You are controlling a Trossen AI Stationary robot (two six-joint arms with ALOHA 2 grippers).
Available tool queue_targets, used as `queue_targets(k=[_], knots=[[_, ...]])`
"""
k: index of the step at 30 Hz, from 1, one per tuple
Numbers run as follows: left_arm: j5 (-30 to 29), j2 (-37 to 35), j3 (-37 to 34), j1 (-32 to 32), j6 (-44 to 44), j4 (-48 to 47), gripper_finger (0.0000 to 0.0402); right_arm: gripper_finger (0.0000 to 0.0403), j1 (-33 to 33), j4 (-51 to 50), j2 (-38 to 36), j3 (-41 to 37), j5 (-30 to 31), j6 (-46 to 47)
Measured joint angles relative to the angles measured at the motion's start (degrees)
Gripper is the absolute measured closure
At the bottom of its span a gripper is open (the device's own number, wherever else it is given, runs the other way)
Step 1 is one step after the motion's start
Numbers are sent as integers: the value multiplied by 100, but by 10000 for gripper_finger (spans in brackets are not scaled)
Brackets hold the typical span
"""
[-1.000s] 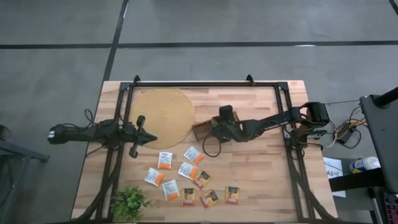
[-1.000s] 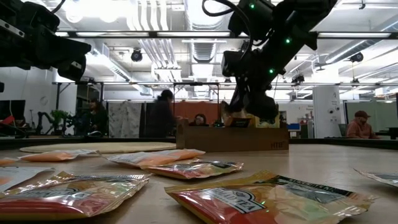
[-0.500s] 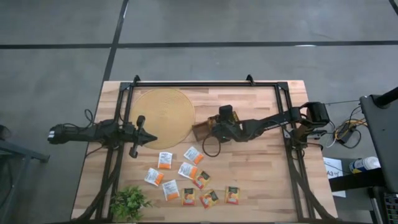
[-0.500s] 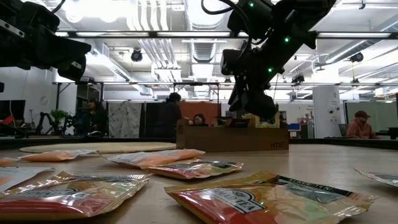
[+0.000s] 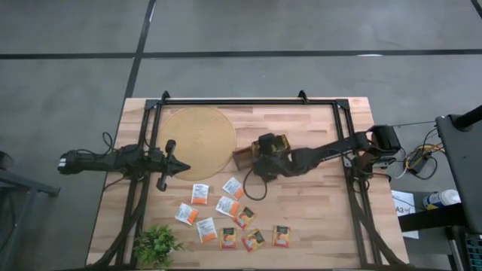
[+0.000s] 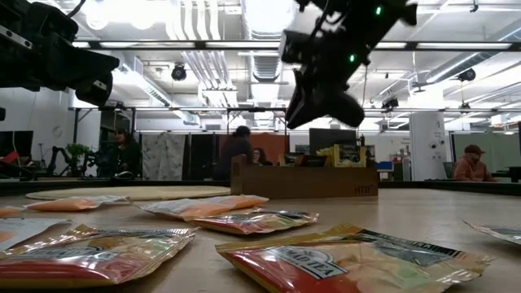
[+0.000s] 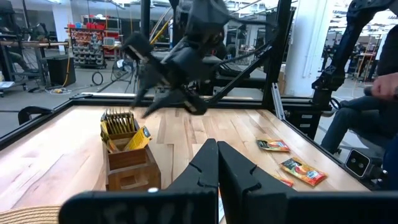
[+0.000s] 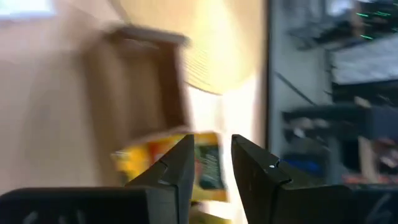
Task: Pick & Place Tea
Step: Put the orange tea bag into the middle section of the wooden organizer
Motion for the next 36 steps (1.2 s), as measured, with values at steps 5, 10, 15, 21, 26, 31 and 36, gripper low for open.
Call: queue_targets(k=[5, 10, 15, 21, 26, 31, 36], knots=[[2, 0, 1, 0, 0, 0, 401, 302, 345, -605, -7, 402, -739, 646], [1, -1, 2, -2, 0, 0, 401, 298, 883, -637, -7, 457, -768, 811], [1, 0, 2, -7, 0, 0, 401, 298, 1489, -750, -11, 301, -807, 986], [0, -2, 0, -5, 0, 0, 401, 301, 2138, -1140, -11, 109, -1398, 1811], [1, 0, 0, -4, 0, 0, 401, 301, 2517, -1188, -11, 33, -2123, 2741], [1, -2, 0, -4, 0, 0, 401, 288, 2666, -1453, -11, 32, -2281, 3598], [0, 0, 0, -4, 0, 0, 401, 267, 2718, -1666, 96, 135, -3050, 4575]])
